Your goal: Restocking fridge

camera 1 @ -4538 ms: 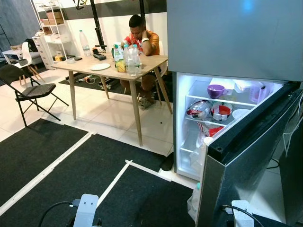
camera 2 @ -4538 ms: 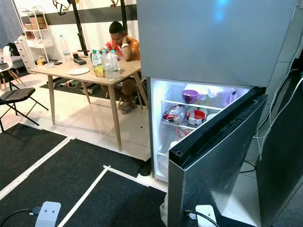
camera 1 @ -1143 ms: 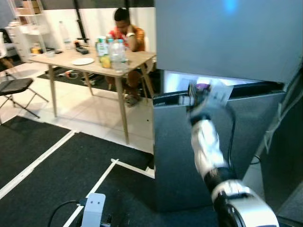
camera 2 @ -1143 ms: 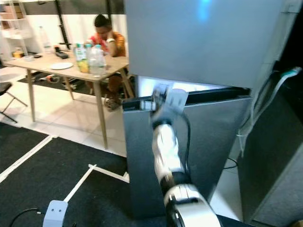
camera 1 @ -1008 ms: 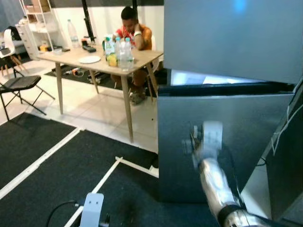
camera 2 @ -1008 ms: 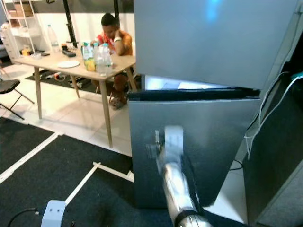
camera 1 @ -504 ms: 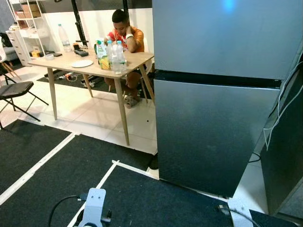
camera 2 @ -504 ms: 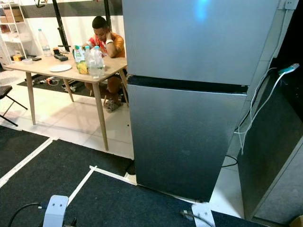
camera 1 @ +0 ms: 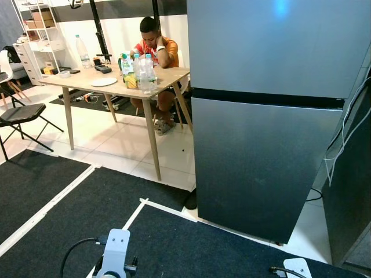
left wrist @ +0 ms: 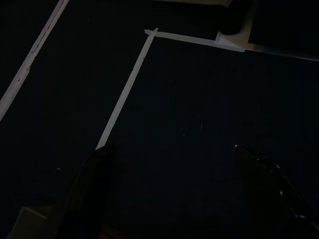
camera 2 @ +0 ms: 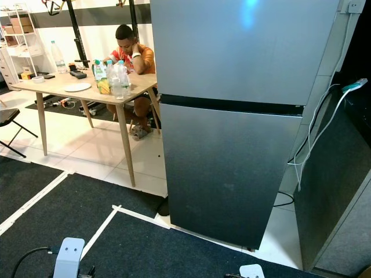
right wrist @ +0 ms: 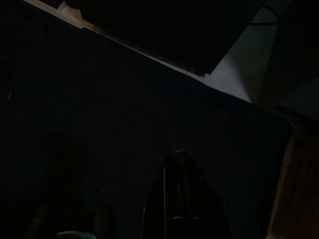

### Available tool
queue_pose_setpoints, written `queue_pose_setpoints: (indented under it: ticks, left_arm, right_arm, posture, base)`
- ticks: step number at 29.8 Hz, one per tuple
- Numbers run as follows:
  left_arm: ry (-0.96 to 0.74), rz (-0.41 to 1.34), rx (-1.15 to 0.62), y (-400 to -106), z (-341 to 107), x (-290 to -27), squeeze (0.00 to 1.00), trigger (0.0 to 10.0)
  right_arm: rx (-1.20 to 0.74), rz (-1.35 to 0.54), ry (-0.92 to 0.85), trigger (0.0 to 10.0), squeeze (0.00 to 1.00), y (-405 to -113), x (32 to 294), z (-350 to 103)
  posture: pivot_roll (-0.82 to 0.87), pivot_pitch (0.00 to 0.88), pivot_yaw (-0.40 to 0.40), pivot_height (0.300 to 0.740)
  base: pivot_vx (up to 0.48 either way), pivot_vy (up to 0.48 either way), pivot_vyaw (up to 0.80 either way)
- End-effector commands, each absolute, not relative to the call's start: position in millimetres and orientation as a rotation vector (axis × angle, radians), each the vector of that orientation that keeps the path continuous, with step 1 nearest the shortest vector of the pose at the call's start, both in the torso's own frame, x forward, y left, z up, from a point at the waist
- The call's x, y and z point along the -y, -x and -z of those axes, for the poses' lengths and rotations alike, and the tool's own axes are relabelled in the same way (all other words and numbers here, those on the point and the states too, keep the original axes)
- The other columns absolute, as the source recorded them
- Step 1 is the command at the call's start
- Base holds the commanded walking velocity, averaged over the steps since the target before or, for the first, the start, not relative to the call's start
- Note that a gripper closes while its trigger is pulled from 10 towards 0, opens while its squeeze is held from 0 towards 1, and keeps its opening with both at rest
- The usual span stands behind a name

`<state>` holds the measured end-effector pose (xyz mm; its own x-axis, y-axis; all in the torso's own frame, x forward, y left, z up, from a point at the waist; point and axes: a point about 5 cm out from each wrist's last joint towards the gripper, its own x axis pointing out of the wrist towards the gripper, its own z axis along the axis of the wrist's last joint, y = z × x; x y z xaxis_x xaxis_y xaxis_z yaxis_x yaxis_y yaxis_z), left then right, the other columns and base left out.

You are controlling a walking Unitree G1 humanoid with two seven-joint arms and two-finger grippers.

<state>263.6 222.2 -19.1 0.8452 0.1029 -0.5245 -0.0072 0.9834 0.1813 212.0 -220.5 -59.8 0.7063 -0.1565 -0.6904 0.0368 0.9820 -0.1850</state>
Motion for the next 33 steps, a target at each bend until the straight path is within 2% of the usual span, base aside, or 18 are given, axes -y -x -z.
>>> queue_pose_setpoints:
  ticks: [1,4,20,33]
  left_arm:
    - [-0.163,-0.059,-0.587,-260.6,23.0,-220.6,0.00,10.0]
    - [-0.164,-0.061,-0.586,-261.1,22.6,-220.9,0.00,10.0]
    - [-0.211,-0.030,-0.578,-264.0,20.3,-220.3,0.00,10.0]
    - [-0.232,0.025,-0.585,-264.8,22.0,-211.1,0.00,10.0]
  right_arm:
    - [-0.783,0.099,0.149,10.0,0.00,-212.2,216.0,60.7]
    - [-0.779,0.095,0.148,10.0,0.00,-214.0,214.7,59.9]
    - [-0.715,0.073,0.130,10.0,0.00,-237.5,213.1,45.1]
    - [-0.733,0.123,0.134,10.0,0.00,-227.0,232.0,47.4]
  posture:
    - [-0.10,0.082,0.067,0.740]
    - [-0.10,0.080,0.067,0.740]
    - [-0.11,0.062,0.078,0.740]
    - [-0.13,0.086,0.106,0.740]
  base:
    - [0.281,0.000,0.00]
    - [0.266,0.000,0.00]
    - [0.000,0.000,0.00]
    - [0.000,0.000,0.00]
